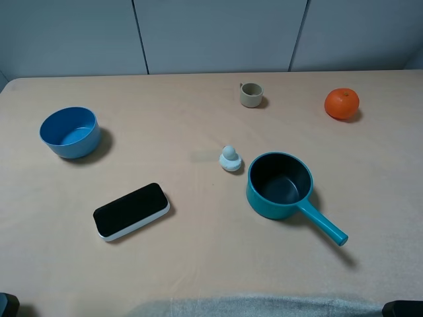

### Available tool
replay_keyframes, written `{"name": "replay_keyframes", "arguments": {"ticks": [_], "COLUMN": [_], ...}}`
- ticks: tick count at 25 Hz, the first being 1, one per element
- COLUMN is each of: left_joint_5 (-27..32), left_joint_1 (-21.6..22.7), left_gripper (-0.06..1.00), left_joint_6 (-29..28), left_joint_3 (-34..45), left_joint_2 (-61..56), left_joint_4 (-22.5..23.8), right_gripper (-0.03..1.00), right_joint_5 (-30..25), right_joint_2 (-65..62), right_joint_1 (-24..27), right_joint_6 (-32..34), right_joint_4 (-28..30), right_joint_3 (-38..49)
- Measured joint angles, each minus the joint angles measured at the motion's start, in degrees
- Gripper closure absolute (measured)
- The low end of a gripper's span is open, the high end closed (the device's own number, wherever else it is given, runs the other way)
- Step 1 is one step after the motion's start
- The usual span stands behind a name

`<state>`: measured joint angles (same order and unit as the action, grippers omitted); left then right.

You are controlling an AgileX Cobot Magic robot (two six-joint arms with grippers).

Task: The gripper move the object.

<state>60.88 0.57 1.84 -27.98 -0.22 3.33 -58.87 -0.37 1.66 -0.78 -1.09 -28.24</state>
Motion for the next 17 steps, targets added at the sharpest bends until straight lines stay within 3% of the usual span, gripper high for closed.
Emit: {"name": "replay_keyframes", "arguments": {"ticks": [17], "left_joint_5": [0.00], "left_joint_1": [0.00], "left_gripper": [-0.05], "left_joint_6": [0.00], "left_joint_3": [0.00], "left_joint_2": [0.00], "left_joint_4": [0.13], "right_gripper": [0.28], "right_joint_5": [0.00], "right_joint_2": [0.00], "right_joint_1": [0.00], "right_joint_6": [0.00], "right_joint_4": [0.00], "right_joint_3": [0.00]}}
